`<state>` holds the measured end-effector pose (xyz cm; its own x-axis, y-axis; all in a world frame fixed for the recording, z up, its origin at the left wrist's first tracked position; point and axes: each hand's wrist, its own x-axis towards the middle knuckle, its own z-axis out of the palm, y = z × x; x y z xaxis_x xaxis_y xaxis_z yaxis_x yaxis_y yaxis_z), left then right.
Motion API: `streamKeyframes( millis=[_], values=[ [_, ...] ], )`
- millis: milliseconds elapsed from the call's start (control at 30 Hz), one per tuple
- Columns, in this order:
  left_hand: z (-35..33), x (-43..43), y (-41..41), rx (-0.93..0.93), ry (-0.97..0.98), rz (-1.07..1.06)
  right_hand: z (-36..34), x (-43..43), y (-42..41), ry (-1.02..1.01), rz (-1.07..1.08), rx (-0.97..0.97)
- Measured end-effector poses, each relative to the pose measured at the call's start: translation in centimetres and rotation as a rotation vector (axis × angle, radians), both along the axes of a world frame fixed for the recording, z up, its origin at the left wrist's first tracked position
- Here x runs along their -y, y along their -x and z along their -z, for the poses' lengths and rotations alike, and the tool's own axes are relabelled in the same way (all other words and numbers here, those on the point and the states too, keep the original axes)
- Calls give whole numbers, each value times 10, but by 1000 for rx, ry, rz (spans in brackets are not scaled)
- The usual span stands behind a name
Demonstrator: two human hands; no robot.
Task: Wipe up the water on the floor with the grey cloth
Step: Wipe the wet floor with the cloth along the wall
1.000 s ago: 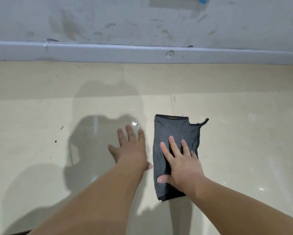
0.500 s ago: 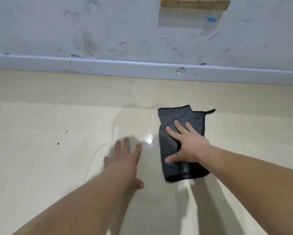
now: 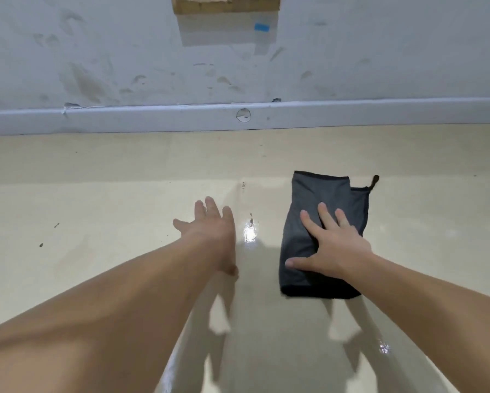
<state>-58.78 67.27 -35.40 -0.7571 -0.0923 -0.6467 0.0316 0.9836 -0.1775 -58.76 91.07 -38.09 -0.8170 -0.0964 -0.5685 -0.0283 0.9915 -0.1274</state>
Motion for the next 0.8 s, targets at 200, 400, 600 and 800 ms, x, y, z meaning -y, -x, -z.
streamKeyframes(
  millis=[200,400,600,800],
  values=[
    [23,8,2,21,74,-7,6,-5,-97,48,-232,-47],
    [32,21,0,5,-26,54,12,12,-94,61,-368,-19],
    [42,22,-3,13,-114,-7,8,47,15,34,-323,-36],
    [58,27,0,44,-127,-66,5,48,101,-8,-175,17]
  ],
)
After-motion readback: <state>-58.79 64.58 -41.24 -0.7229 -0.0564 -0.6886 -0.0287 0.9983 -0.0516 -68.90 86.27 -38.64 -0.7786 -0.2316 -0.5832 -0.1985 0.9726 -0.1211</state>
